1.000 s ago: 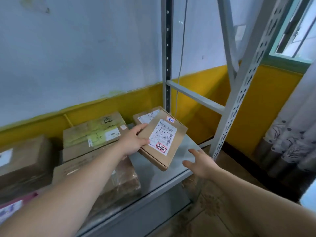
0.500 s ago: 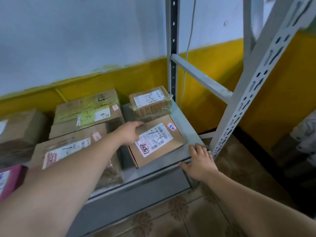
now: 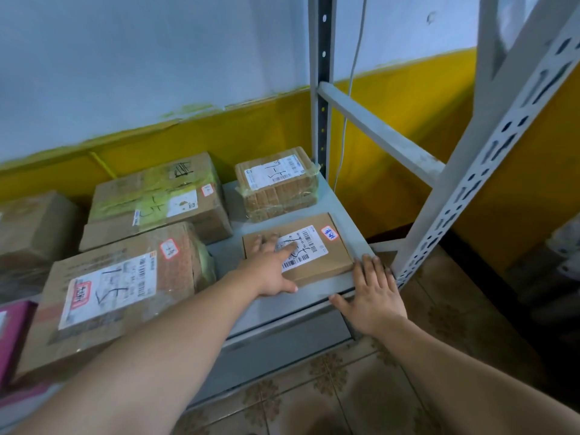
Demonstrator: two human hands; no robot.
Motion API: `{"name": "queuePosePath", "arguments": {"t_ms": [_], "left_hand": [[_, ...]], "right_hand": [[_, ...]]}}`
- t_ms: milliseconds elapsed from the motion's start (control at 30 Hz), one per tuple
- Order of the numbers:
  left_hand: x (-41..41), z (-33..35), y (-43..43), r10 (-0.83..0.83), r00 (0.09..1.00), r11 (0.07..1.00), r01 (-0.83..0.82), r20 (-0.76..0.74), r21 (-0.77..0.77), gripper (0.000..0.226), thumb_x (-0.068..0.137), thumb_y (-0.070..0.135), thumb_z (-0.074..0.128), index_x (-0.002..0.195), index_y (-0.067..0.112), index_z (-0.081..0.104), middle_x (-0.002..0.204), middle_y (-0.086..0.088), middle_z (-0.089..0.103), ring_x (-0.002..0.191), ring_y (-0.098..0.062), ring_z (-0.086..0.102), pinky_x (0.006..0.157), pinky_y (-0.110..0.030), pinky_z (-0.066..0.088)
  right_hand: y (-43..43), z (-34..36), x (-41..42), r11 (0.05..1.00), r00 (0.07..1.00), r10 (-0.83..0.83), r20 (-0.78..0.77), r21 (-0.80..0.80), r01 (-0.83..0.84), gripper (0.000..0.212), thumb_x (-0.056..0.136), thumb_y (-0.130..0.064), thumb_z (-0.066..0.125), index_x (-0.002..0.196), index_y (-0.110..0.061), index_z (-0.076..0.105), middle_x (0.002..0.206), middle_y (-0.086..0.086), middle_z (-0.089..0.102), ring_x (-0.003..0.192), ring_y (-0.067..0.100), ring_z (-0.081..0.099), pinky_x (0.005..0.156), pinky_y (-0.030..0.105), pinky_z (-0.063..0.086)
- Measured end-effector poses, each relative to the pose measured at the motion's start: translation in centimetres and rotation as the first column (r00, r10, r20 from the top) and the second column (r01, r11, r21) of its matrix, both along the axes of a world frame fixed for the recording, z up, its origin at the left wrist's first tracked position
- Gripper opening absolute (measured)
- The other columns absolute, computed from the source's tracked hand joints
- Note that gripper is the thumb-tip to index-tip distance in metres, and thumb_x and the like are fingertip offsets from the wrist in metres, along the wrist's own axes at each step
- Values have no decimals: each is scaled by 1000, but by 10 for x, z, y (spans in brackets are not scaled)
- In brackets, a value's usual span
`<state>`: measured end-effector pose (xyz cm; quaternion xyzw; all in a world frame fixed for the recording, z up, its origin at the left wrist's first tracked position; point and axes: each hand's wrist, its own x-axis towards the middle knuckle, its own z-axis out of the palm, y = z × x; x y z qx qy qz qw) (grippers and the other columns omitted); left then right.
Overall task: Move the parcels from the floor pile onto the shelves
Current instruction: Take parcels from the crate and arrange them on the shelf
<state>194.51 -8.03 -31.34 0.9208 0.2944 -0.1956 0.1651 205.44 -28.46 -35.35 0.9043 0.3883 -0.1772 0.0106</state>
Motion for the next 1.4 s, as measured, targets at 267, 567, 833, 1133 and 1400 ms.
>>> {"name": "queuePosePath", "arguments": {"t_ms": [267,567,833,1133,1400], "left_hand": [[5,-3,-1,1,1000,1000,-1,7,22,96,78,53,70,152,44,9,162,4,-13,148,-26,-14,114,-60,18],[-23,37,-12,34,999,999,-34,-13,18,91,82,59,64,153,37,12,163,-2,1,149,-27,1,118,-51,15],[-92,138,-23,-3,986,997,-10,168,75,76,92,47,58,154,30,18,163,-1,9,149,-22,9,121,-40,12],[-310,210,-8,157,930,964,-218,333,155,70,90,38,64,150,24,31,152,0,36,137,-21,36,112,-31,29],[-546,211,7,499,801,819,-561,329,124,72,90,46,61,151,31,27,156,3,31,138,-20,35,111,-34,32]], "right_hand": [[-3,-5,1,1000,999,-10,-34,23,11,96,89,-77,11,153,-12,-20,161,7,-27,144,21,-31,119,40,-17],[4,47,15,989,980,-73,-185,116,96,87,90,-58,53,155,-21,7,162,4,16,150,27,12,121,48,18],[60,158,-27,978,996,82,35,190,-87,81,91,-64,48,154,-20,23,158,9,29,145,30,27,117,46,26],[147,249,-212,888,938,327,116,302,-347,80,90,-65,47,154,-21,28,158,9,31,142,30,33,114,45,33],[227,264,-424,732,796,595,106,336,-592,74,91,-64,47,149,-19,36,149,10,45,130,30,47,103,41,44]]}}
